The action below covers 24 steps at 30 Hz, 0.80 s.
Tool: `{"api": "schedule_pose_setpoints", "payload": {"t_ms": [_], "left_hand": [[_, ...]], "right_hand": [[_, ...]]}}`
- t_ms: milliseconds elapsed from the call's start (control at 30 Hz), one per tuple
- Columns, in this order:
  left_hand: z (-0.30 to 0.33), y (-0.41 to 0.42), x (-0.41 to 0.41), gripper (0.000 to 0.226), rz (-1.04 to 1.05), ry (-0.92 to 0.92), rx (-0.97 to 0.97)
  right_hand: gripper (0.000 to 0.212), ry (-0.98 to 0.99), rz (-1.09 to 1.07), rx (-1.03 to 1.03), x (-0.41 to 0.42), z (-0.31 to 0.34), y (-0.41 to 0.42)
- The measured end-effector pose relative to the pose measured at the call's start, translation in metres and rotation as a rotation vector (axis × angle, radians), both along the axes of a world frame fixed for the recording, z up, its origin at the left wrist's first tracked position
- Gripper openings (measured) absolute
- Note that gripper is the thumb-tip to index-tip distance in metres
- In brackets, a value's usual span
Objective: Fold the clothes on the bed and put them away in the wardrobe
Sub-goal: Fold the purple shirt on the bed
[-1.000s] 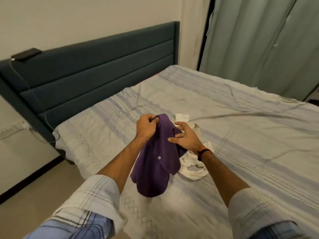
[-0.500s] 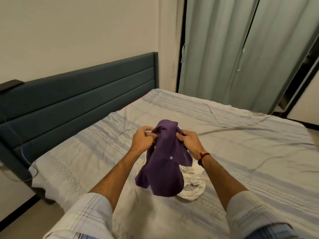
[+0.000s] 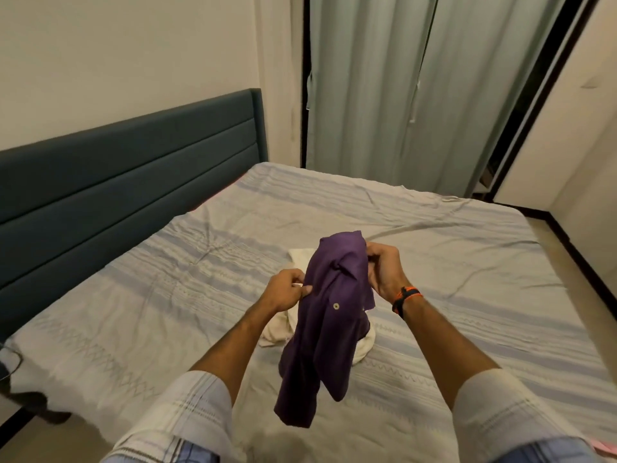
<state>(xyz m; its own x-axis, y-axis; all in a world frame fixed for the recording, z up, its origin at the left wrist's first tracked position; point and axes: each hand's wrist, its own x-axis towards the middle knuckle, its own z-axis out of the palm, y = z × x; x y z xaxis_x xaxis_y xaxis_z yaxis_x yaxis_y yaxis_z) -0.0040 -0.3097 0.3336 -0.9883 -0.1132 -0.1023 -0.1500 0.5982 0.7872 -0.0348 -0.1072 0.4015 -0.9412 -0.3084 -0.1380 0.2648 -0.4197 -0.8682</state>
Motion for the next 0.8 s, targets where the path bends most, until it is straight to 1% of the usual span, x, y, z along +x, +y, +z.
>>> {"api": "schedule_pose_setpoints", "payload": {"t_ms": [33, 100, 167, 200, 233, 300, 333, 400, 433, 467, 500, 533, 567, 600, 667, 700, 767, 800], "left_hand": [[0.000, 0.005, -0.002, 0.018, 0.008, 0.017, 0.003], [0.002, 0.015, -0.005, 0.011, 0.073, 0.067, 0.020], [0.006, 0.027, -0.008, 0.004, 0.133, 0.114, 0.037], [0.009, 0.033, -0.010, 0.004, 0.151, 0.141, 0.047], [0.014, 0.042, -0.013, 0.011, 0.169, 0.167, 0.064], [0.028, 0.059, -0.015, 0.019, 0.187, 0.225, 0.122], [0.035, 0.068, -0.016, 0.016, 0.170, 0.258, 0.135], [0.047, 0.092, -0.021, 0.012, 0.090, 0.333, 0.080], [0.051, 0.102, -0.023, 0.013, 0.051, 0.356, 0.044], [0.054, 0.112, -0.025, 0.013, 0.029, 0.376, 0.028], [0.058, 0.121, -0.027, 0.014, 0.029, 0.400, 0.030], [0.062, 0.135, -0.029, 0.014, 0.045, 0.424, 0.051], [0.065, 0.142, -0.031, 0.013, 0.066, 0.440, 0.072], [0.068, 0.144, -0.033, 0.011, 0.077, 0.447, 0.088], [0.071, 0.159, -0.037, 0.006, 0.089, 0.425, 0.112], [0.069, 0.162, -0.037, 0.011, 0.098, 0.396, 0.132], [0.063, 0.165, -0.035, 0.033, 0.090, 0.297, 0.153], [0.056, 0.166, -0.034, 0.045, 0.066, 0.227, 0.130]], "right_hand": [[0.024, 0.032, -0.009, 0.033, -0.001, -0.002, 0.006], [0.016, 0.124, -0.023, 0.166, -0.006, -0.009, 0.021], [0.013, 0.246, -0.053, 0.416, -0.011, -0.013, 0.038], [0.018, 0.295, -0.058, 0.543, -0.013, -0.015, 0.046], [0.026, 0.322, -0.073, 0.651, -0.017, -0.017, 0.055], [0.036, 0.351, -0.105, 0.774, -0.023, -0.015, 0.066], [0.034, 0.367, -0.104, 0.787, -0.025, -0.014, 0.070], [0.024, 0.383, 0.006, 0.769, -0.028, -0.009, 0.079], [0.025, 0.385, 0.096, 0.774, -0.029, -0.006, 0.081], [0.031, 0.396, 0.192, 0.796, -0.028, -0.004, 0.085], [0.038, 0.423, 0.266, 0.849, -0.030, -0.003, 0.087], [0.043, 0.497, 0.295, 0.940, -0.034, -0.004, 0.096], [0.042, 0.584, 0.285, 1.035, -0.036, -0.004, 0.098], [0.035, 0.644, 0.240, 1.082, -0.037, -0.003, 0.099], [0.022, 0.687, 0.122, 1.050, -0.044, -0.001, 0.116], [0.018, 0.675, 0.079, 1.006, -0.046, 0.000, 0.125], [0.013, 0.638, 0.001, 0.919, -0.052, -0.003, 0.140], [0.012, 0.608, -0.030, 0.868, -0.054, -0.005, 0.146]]}}
